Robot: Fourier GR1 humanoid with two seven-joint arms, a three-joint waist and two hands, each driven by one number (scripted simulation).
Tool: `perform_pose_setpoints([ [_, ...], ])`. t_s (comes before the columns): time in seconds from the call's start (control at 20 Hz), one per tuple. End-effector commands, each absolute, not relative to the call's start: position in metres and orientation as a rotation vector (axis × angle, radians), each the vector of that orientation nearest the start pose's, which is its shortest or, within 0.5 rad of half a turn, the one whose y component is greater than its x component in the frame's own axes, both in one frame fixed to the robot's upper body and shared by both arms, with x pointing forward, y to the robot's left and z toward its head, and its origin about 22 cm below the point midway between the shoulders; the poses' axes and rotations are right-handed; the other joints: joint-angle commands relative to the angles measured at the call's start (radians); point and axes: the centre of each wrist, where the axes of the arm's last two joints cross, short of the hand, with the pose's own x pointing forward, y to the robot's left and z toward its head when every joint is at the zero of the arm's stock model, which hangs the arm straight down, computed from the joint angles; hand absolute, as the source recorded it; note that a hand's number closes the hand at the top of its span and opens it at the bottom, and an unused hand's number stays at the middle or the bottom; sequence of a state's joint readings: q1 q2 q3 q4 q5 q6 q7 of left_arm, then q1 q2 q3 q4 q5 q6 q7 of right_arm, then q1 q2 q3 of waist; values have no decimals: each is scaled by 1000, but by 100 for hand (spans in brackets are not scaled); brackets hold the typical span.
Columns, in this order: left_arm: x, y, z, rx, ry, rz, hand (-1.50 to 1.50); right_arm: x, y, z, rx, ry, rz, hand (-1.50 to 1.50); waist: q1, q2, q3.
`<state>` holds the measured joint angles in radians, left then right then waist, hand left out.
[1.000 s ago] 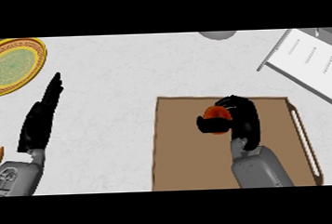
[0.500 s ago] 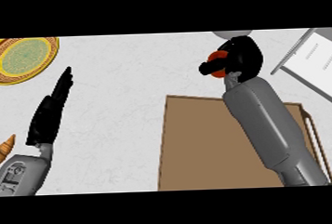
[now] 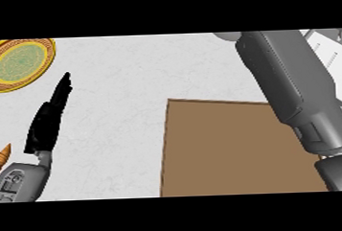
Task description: Pick the tomato from the tray and place it in the tiered basket
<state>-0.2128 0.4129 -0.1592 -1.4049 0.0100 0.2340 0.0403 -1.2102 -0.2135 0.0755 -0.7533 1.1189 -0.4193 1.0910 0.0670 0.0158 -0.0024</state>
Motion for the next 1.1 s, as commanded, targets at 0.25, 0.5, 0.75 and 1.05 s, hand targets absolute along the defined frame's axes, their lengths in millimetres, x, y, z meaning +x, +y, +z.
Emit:
perform_pose_setpoints([
  [0.25,295,295,42,401,-1550,-240,0,469,-147,292,-1598,-1018,40,150,-38,-7,1],
  [0.5,281,283,21,407,-1540,-251,0,475,-173,287,-1508,-1085,-24,150,-37,-5,2],
  [0.75,281,291,39,408,-1564,-269,0,480,-213,288,-1566,-1026,92,150,-25,-2,2],
  [1.05,277,287,38,404,-1553,-261,0,477,-270,280,-1772,-815,195,150,-27,-4,2],
])
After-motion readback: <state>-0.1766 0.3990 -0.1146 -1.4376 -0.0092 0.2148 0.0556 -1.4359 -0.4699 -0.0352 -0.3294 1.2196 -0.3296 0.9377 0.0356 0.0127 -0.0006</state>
